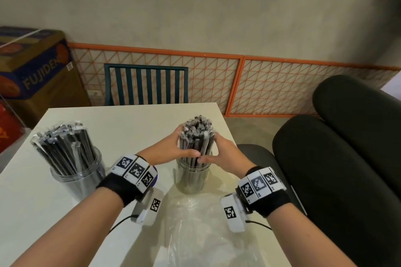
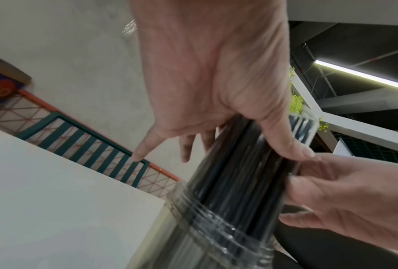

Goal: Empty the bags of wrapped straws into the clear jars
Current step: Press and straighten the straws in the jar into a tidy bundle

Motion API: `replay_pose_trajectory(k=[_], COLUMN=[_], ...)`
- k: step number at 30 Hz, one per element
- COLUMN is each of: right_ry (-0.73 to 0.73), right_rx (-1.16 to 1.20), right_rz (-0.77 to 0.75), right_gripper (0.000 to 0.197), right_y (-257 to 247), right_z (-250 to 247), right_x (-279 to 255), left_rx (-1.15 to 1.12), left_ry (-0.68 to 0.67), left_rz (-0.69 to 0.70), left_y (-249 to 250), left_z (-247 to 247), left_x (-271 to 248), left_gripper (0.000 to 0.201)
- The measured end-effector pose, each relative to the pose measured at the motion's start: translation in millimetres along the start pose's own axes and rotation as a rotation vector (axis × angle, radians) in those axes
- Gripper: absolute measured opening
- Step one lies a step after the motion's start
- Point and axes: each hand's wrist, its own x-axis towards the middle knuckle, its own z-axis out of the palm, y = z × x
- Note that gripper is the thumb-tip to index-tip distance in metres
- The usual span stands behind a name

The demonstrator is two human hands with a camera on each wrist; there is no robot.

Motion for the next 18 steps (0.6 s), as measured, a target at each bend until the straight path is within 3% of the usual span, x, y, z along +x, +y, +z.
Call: replay_pose_trajectory(k=[3,5,9,11,16,18], right_ry=[-0.173,-0.216,-0.232,-0.207,-0.04,0.025], right_rx=[-0.064,-0.027,0.063,0.099,0.121,0.112], right_rz=[0.034,0.046,0.075,0.038,-0.032,-0.054], right_gripper=[0.117,0.118,0.103,0.096,0.059,0.056], right_y=[18.6,26.0,23.9,21.3,11.2,3.8], right_z=[-3.1,-9.5,-18.5,-15.0,-1.8,-7.5], right_x=[3.5,5.1,6.5,9.6,13.4,12.1], left_rx=[0.01,-0.017,0.107,0.122,0.001,-0.061], left_ry=[-0.004,0.06,0.318,0.385,0.45,0.381], left_rz=[-0.086,-0.134,-0.16,-0.153,-0.051,-0.019], left_y=[-10.6,-16.5,-14.1,-10.5,-8.6,-2.5], left_z=[-3.6,2.8,36.7,49.7,50.1,39.7], left_x=[-7.3,-13.0,-20.0,-16.7,1.8,1.7], left_gripper=[0.118,0.121,0.113,0.113,0.086,0.075])
